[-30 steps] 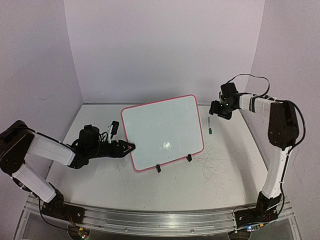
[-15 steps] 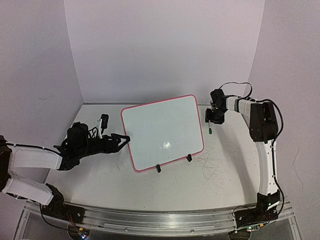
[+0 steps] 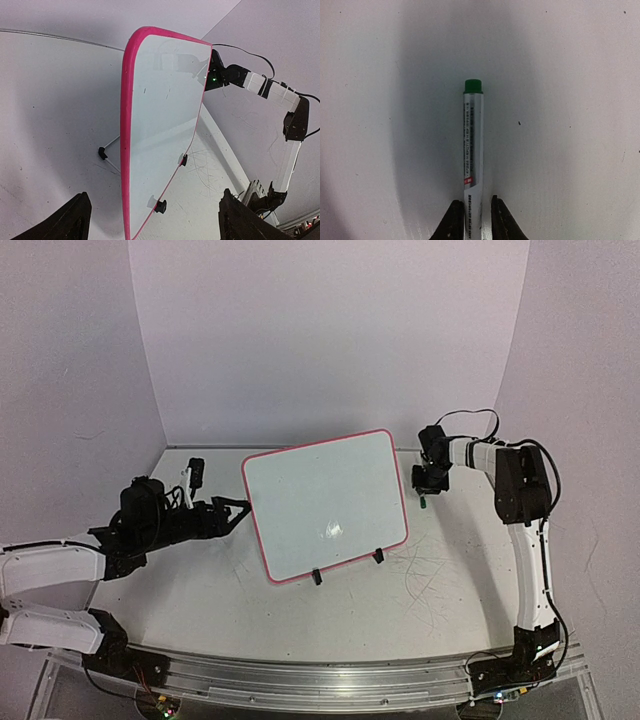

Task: Write a sentence on the whiteboard
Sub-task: Pick up the whiteboard marker from the center of the board, then pass from the right arm to the left

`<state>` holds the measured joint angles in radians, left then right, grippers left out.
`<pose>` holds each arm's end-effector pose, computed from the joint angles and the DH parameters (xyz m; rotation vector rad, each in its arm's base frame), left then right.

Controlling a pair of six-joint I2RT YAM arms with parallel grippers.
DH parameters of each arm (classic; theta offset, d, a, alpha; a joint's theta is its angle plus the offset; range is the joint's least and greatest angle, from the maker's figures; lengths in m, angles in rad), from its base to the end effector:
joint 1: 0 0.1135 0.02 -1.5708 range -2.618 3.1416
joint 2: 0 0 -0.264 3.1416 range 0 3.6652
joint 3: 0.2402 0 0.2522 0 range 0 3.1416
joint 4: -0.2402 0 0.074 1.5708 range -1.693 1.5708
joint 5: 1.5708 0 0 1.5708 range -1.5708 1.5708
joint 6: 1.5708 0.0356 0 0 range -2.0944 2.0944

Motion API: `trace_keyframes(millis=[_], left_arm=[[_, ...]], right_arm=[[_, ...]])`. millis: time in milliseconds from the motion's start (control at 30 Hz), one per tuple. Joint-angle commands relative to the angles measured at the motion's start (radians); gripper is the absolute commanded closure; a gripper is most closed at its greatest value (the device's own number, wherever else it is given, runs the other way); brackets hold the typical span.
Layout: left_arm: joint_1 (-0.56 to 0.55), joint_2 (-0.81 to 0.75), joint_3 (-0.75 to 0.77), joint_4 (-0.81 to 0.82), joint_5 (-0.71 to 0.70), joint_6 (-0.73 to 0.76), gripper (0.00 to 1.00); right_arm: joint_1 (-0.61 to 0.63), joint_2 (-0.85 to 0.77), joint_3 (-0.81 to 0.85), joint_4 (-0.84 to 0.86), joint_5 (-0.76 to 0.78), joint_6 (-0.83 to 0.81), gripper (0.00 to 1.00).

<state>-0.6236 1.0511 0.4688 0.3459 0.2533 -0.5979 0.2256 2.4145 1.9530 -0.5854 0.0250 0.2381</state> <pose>0.1831 -0.1427 0.2326 0.2184 1.9276 -1.0733 0.5052 0.1150 0.1387 0.0252 2.6230 0.1297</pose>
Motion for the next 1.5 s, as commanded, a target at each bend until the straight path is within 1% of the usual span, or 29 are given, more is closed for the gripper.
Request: trace_keyframes(millis=[0,133,300,333,400,467,533,633,733,767,833,933,1033,1067,1233,1300,1400,1467], left_arm=[[-0.027,-0.044,0.082,-0.069,-0.046,0.032,0.11],[-0.068,-0.074,0.13,-0.132,-0.097,0.055,0.11],[-0.086,-0.07,0.183,-0.215,-0.136,0.067,0.1],[-0.086,-0.075,0.188,-0.219,-0.131,0.066,0.1],[-0.088,-0.086,0.198,-0.214,-0.118,0.053,0.09],[-0.09,-0.078,0.218,-0.205,-0.092,0.051,0.08],[-0.096,-0.043,0.252,-0.196,-0.061,0.055,0.07],[-0.121,0.042,0.315,-0.181,-0.063,0.025,0.08],[-0.152,0.146,0.358,-0.067,0.008,-0.021,0.09],[-0.168,0.182,0.374,-0.01,0.039,-0.034,0.09],[-0.208,0.267,0.421,0.062,0.076,-0.051,0.09],[-0.277,0.393,0.513,0.14,0.114,-0.05,0.12],[-0.344,0.5,0.609,0.171,0.13,-0.038,0.15],[-0.36,0.524,0.634,0.175,0.134,-0.034,0.16],[-0.402,0.614,0.703,0.183,0.124,-0.038,0.25],[-0.403,0.631,0.708,0.184,0.115,-0.05,0.32],[-0.403,0.642,0.717,0.183,0.111,-0.049,0.37],[-0.403,0.648,0.721,0.183,0.112,-0.048,0.43]], right_arm=[[0.006,-0.003,0.005,0.009,0.02,-0.005,0.85],[0.004,-0.067,-0.051,0.041,0.031,-0.001,1.0],[0.005,-0.258,-0.218,0.133,0.009,0.046,1.0],[0.005,-0.319,-0.277,0.152,0.013,0.057,1.0],[0.005,-0.505,-0.423,0.225,0.007,0.079,1.0],[0.005,-0.667,-0.577,0.318,-0.043,0.108,1.0],[0.005,-0.839,-0.734,0.414,-0.137,0.143,1.0],[0.01,-1.087,-0.937,0.605,-0.327,0.197,1.0],[0.041,-1.294,-1.11,0.787,-0.454,0.297,1.0],[0.066,-1.336,-1.145,0.837,-0.468,0.329,1.0],[0.161,-1.402,-1.2,0.928,-0.427,0.379,1.0],[0.312,-1.437,-1.255,1.046,-0.324,0.428,1.0],[0.409,-1.409,-1.289,1.16,-0.253,0.462,1.0],[0.44,-1.393,-1.286,1.175,-0.237,0.465,1.0],[0.539,-1.3,-1.229,1.22,-0.21,0.452,1.0],[0.569,-1.275,-1.217,1.235,-0.202,0.452,1.0],[0.606,-1.25,-1.202,1.251,-0.193,0.451,1.0],[0.626,-1.238,-1.201,1.264,-0.183,0.451,1.0]])
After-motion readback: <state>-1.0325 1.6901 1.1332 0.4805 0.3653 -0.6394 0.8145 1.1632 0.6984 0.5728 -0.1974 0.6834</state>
